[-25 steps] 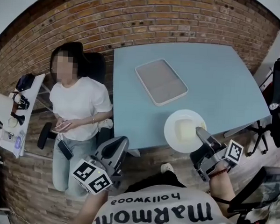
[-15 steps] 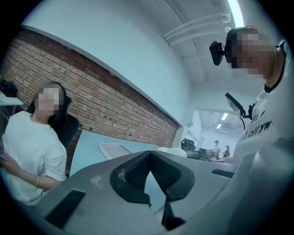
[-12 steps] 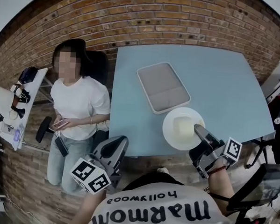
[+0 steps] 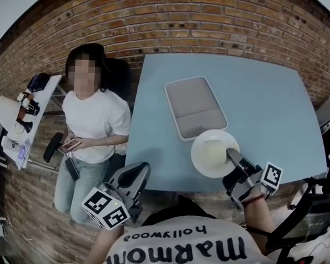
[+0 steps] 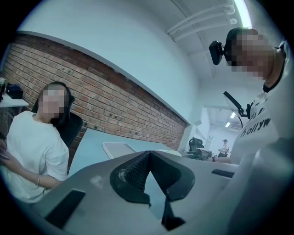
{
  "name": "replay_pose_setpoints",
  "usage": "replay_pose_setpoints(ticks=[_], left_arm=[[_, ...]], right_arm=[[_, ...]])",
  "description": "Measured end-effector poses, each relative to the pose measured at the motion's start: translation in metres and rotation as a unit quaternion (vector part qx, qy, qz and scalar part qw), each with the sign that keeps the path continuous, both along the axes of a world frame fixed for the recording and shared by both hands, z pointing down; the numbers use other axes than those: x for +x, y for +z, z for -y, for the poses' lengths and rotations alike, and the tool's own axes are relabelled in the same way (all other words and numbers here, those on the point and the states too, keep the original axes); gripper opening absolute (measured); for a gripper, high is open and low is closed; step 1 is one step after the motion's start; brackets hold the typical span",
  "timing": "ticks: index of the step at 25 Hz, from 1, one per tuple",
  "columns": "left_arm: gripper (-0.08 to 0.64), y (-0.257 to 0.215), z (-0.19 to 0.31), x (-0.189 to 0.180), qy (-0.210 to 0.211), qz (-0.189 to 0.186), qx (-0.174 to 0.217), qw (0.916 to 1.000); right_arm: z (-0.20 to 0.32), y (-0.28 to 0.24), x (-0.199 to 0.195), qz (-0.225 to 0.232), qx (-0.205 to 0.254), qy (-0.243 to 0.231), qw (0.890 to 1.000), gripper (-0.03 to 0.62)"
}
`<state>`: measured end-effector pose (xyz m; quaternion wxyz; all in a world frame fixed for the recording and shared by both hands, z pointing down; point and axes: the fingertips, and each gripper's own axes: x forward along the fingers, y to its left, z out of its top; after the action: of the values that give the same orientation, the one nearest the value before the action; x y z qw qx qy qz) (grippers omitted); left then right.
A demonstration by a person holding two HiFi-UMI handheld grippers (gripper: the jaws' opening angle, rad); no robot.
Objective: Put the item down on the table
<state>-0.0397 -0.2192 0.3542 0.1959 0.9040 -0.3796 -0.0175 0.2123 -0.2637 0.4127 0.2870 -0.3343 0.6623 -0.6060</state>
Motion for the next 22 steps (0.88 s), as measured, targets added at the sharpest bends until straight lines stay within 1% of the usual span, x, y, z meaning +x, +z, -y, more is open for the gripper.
replay_pose_setpoints(ticks=[5, 14, 19, 22], left_arm=[[0.006, 0.002, 0.013, 0.015, -0.013, -0.002, 0.002, 0.9999], [0.006, 0.006, 0.030, 0.045, -0.035, -0.007, 0.007, 0.9993], [0.006, 0.008, 0.033, 0.051, -0.045, 0.001, 0.005, 0.9990], [0.006, 0.012, 0.030, 0.049, -0.048, 0.011, -0.004, 0.9988]], right_arm=[[0.015, 0.010, 0.013, 0.008, -0.014, -0.012, 1.000, 0.040], [0.041, 0.008, 0.035, 0.001, -0.006, -0.044, 0.999, 0.040], [0.052, 0.014, 0.043, 0.003, -0.011, -0.048, 0.999, 0.040], [0.055, 0.021, 0.043, 0.009, -0.018, -0.047, 0.999, 0.040]])
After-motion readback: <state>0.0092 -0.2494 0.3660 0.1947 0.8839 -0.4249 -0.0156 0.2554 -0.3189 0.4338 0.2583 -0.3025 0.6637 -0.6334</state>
